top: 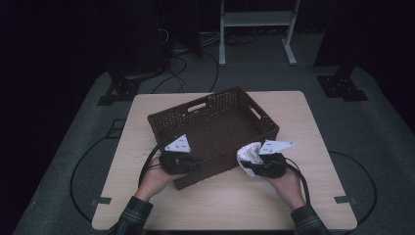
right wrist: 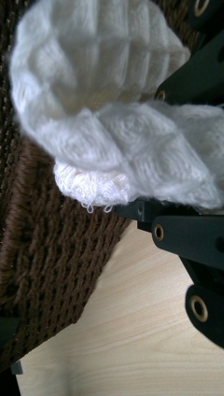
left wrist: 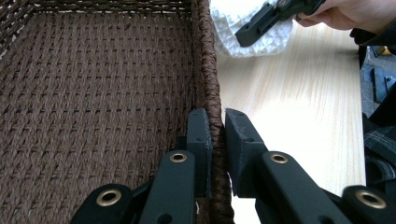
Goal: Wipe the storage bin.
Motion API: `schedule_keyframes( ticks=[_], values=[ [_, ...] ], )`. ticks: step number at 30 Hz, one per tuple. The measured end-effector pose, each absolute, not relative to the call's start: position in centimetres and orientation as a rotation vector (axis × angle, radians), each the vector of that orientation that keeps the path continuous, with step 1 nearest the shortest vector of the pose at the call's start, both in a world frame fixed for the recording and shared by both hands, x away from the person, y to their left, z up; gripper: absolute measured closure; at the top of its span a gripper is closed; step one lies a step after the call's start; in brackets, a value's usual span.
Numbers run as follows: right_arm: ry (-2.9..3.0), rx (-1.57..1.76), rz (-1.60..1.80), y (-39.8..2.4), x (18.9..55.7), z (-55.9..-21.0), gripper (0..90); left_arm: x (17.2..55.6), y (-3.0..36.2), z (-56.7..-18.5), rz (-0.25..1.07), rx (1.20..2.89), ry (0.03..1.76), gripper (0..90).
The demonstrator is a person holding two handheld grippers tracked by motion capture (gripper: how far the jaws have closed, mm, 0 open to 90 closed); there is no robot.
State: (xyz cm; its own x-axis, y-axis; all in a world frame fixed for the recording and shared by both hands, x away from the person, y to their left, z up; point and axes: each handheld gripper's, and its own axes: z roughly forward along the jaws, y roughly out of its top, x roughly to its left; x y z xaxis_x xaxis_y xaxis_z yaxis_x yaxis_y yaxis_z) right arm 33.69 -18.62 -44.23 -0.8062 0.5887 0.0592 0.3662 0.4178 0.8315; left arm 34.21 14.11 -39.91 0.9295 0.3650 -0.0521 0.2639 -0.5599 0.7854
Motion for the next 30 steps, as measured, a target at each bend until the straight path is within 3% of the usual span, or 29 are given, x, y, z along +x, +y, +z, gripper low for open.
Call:
schedule_keyframes(
  ticks=[20, 30],
  values=[
    [2.592, 0.868, 1.18, -17.3, 34.7, -47.7, 70.1, 34.2, 14.1, -39.9, 0.149, 2.197, 0.443, 79.6],
    [2.562, 0.851, 1.206, -17.2, 34.0, -46.4, 69.9, 34.2, 14.1, -39.9, 0.147, 2.195, 0.444, 79.6]
  ],
)
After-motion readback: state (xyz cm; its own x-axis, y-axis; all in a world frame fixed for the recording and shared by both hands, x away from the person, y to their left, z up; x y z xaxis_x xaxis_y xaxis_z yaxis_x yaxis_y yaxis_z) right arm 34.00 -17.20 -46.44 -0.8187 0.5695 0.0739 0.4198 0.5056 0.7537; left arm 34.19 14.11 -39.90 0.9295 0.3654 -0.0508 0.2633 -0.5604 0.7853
